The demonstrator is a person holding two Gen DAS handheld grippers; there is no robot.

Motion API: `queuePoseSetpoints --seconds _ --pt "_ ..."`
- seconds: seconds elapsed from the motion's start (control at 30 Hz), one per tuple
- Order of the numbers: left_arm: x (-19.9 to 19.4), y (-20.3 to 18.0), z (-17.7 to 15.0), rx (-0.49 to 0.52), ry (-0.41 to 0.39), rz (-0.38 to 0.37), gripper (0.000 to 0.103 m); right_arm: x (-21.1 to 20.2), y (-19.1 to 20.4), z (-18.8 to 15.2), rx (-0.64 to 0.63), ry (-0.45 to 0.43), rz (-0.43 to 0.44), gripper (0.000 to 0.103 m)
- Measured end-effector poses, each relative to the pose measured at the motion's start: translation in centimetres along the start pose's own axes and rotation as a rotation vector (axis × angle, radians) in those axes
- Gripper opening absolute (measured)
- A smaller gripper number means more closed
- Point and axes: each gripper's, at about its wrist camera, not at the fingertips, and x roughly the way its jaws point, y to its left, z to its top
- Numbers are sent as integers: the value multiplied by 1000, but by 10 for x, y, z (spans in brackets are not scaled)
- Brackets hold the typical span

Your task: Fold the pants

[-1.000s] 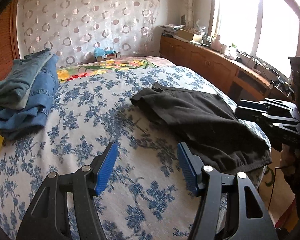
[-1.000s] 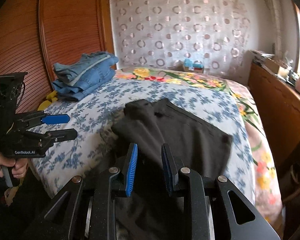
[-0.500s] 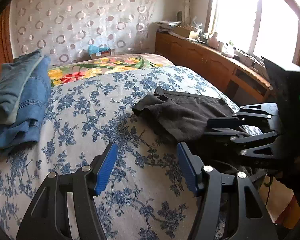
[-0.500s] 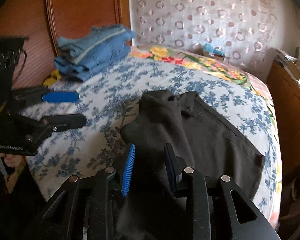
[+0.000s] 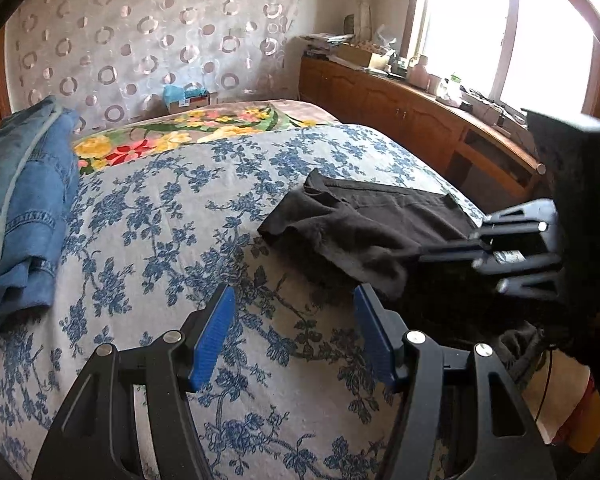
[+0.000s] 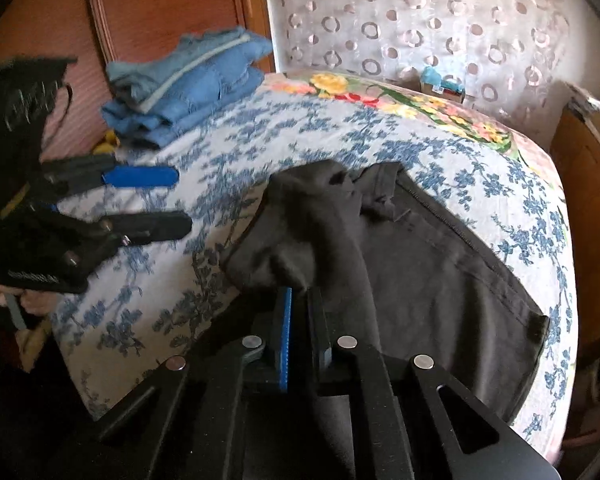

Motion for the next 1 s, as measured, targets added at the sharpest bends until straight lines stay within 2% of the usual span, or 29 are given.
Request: queuePoseSetpoints --seconds 0.2,0.33,0.4,0.43,0.5,0.6,0.73,1.0 --pt "9 -6 8 23 8 -9 63 -22 -23 5 61 -52 -42 6" --pt "13 -11 11 34 12 -16 63 -24 -46 6 107 -38 -130 6" --pt "15 -13 13 40 18 -18 63 -20 -62 5 159 -16 -201 6" --pt "17 -14 14 43 20 -18 63 -19 -70 3 188 -7 -247 7" --pt "19 -16 15 48 24 -19 63 -18 -84 -2 247 3 -286 17" --pt "23 -20 19 60 29 -21 63 -25 -94 -12 301 -24 -244 17" --pt "38 -24 29 77 48 -22 63 -28 -88 -17 265 -50 -208 17" --pt "73 -22 48 98 109 2 63 -23 -73 -18 172 -34 -100 17"
